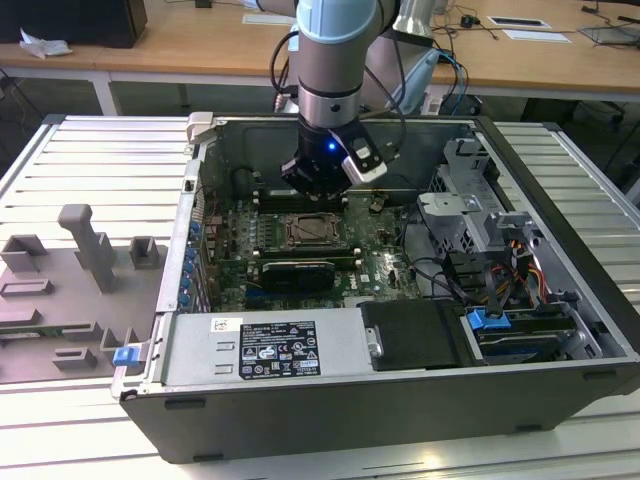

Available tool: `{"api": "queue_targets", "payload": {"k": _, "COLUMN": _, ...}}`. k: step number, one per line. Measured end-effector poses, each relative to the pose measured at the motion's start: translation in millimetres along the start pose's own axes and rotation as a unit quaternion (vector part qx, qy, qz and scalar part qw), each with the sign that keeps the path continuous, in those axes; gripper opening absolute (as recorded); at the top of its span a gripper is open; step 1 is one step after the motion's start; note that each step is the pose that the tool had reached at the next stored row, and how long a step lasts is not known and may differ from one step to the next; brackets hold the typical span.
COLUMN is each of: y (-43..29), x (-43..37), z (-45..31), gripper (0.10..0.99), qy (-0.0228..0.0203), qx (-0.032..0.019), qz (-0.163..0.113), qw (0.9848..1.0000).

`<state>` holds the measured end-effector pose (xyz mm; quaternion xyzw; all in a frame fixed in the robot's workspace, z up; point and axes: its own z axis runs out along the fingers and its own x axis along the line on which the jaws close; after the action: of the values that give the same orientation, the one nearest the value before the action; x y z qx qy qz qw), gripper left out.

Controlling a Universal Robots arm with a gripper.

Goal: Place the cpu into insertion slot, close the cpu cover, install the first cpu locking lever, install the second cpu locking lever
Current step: 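Install the second cpu locking lever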

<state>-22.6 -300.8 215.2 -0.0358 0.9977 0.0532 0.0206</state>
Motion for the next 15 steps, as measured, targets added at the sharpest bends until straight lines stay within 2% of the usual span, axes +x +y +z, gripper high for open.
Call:
{"api": "queue_targets", "payload": {"k": 13, "y": -10.0, "x": 0.6, "z": -1.5, "gripper": 0.106, "qy": 0.0000, "qx": 0.0001, "qz": 0.000, "qw": 1.0000}}
{"api": "queue_targets", "payload": {"k": 15, "y": -9.5, "x": 0.3, "z": -7.7, "gripper": 0.106, "qy": 0.0003, "qx": 0.0000, "qz": 0.000, "qw": 1.0000}}
